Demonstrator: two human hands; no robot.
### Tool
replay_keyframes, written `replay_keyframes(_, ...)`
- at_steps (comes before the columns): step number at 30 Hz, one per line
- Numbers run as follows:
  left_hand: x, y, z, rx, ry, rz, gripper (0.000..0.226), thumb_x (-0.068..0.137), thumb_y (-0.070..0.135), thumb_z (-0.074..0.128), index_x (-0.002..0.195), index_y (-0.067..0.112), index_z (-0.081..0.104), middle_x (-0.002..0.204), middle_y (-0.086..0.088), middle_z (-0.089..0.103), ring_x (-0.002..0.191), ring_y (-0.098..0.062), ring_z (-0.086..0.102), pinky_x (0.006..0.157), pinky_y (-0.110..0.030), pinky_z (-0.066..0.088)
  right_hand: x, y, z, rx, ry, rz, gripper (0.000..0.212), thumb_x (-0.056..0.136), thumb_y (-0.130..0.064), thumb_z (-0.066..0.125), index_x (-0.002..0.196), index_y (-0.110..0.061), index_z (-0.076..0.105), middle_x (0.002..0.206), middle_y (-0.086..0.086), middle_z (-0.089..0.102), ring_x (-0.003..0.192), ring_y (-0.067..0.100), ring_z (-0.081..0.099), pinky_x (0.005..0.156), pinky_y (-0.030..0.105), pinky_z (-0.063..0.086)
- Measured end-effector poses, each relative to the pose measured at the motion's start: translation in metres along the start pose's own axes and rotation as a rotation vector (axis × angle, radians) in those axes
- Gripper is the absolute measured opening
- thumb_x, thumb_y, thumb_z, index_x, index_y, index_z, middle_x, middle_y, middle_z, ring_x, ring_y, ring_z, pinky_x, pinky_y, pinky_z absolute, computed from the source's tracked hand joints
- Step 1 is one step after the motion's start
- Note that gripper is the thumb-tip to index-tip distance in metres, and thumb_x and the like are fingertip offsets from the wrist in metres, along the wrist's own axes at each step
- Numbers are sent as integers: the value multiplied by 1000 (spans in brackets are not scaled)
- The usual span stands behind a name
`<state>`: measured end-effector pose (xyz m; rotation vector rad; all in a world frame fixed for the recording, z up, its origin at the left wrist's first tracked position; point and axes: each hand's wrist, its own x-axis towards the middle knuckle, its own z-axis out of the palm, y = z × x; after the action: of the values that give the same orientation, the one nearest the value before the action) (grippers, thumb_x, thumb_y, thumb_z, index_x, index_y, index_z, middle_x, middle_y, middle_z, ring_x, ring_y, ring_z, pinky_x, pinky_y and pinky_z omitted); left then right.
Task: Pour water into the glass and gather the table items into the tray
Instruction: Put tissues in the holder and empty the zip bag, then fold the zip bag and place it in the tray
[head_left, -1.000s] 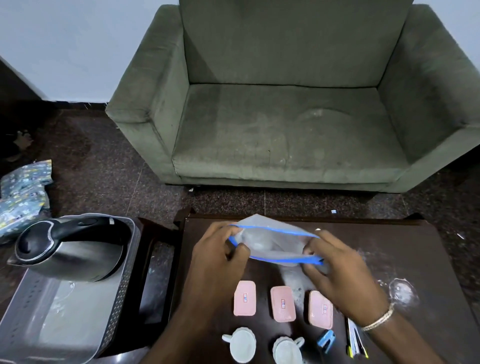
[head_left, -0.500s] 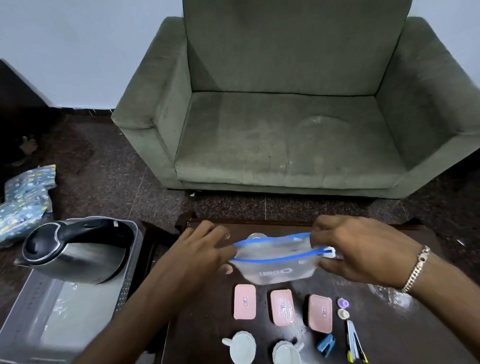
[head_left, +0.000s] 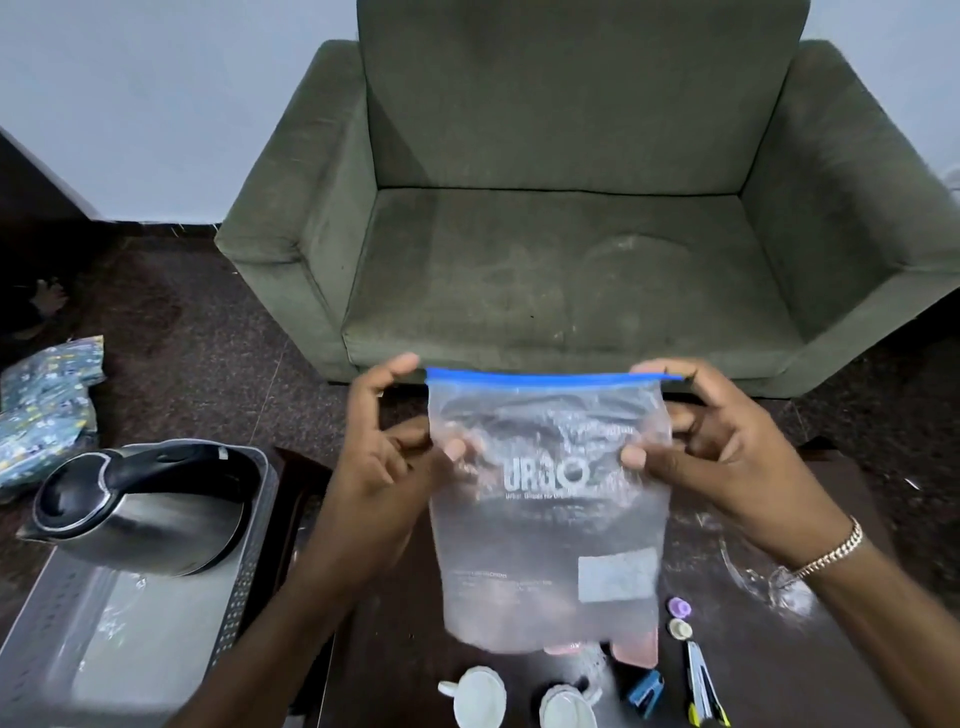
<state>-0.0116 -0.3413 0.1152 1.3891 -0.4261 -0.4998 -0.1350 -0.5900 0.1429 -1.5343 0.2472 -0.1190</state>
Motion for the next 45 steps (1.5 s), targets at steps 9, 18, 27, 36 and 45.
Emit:
replay_keyframes(9, -11, -39, 24, 42, 30, -62, 33, 77, 5, 80, 108, 16, 71, 113, -1, 74, 105, -14, 67, 89, -49, 56, 17, 21, 0, 255, 291, 43, 68, 75, -3, 72, 136, -25, 51, 87, 25, 64, 84, 30, 63, 73, 33, 57)
replay_keyframes(18, -4, -48, 27, 119, 119, -78, 33, 77, 8, 80, 108, 17, 72, 113, -2, 75, 106, -18, 71, 94, -42, 55, -3, 52, 9, 186, 236, 107, 59, 73, 0, 76, 127, -18, 62, 105, 13, 75, 91, 22, 63, 83, 31, 56)
replay_keyframes(27, -4, -55, 19, 311, 210, -75, 43, 79, 0, 82, 116, 22, 72, 102, 3, 78, 96, -19, 75, 89, -36, 60, 0, 65, 6, -165, 330, 80, 41, 78, 3, 78, 109, -24, 75, 97, 12, 75, 90, 21, 68, 89, 39, 55)
replay_keyframes(36, -12, -64, -12, 725, 243, 42, 23, 91, 18, 74, 77, 28, 59, 93, 8, 56, 82, -6, 55, 73, -18, 44, 7, 79, 24, -733, 271, 64, 20, 93, -21, 65, 73, -22, 63, 85, -5, 50, 82, 16, 50, 73, 28, 36)
replay_keyframes(45, -54, -73, -95, 703, 381, -115, 23, 94, 18, 68, 90, 20, 46, 67, -1, 53, 61, -15, 52, 60, -31, 45, 27, 118, 133, -254, 274, 127, 24, 92, -10, 64, 106, -29, 59, 60, 6, 53, 50, 9, 44, 51, 23, 39)
